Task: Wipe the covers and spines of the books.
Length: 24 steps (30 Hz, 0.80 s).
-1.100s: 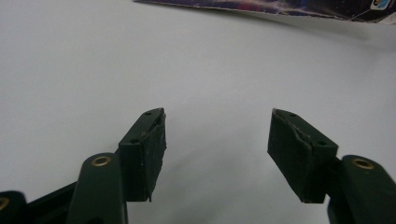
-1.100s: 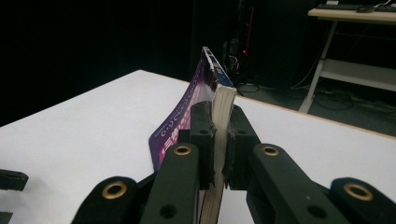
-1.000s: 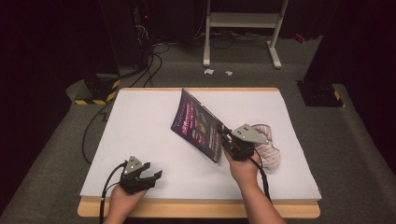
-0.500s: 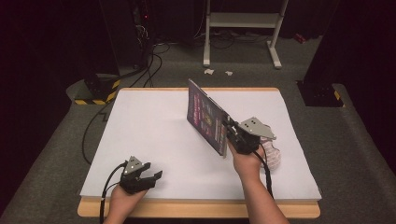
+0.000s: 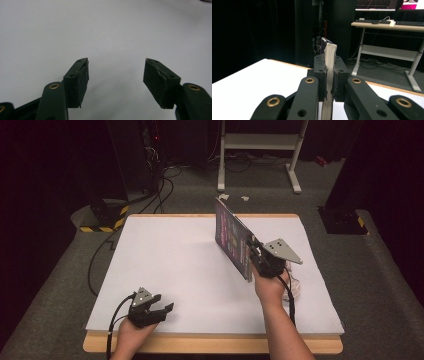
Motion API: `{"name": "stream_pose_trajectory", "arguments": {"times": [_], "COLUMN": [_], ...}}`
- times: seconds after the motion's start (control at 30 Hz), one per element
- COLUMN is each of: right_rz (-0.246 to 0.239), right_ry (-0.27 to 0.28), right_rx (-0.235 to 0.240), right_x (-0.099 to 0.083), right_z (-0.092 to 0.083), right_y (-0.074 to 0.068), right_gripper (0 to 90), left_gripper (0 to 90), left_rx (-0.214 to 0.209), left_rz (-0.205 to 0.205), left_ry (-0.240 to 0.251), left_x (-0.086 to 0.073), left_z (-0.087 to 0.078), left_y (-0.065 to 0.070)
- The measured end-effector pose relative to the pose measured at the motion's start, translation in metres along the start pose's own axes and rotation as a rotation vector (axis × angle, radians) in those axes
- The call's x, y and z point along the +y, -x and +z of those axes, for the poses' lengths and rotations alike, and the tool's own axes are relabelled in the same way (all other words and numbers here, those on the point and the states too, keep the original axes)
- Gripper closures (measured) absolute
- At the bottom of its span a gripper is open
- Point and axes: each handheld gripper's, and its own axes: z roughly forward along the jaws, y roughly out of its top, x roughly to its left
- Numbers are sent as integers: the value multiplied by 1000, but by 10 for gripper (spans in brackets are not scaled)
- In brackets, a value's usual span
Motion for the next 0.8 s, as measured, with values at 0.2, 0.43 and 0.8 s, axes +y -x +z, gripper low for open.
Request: {"name": "stream_pose_trajectory", "arguments": {"times": [0.2, 0.43, 0.8], "right_rz": [3, 6, 6], "right_ry": [-5, -5, -8], "right_rx": [23, 38, 73], "right_x": [-8, -10, -12], "right_z": [-1, -1, 0], "right_y": [-5, -9, -18], "right_gripper": [845, 844, 844], "left_gripper": [373, 373, 374], "left_rx": [0, 0, -2], "left_rz": [-1, 3, 3], "left_ry": [1, -5, -6], "left_x": [0, 0, 0], "left_z": [0, 1, 1], "left_y": [0, 0, 1]}}
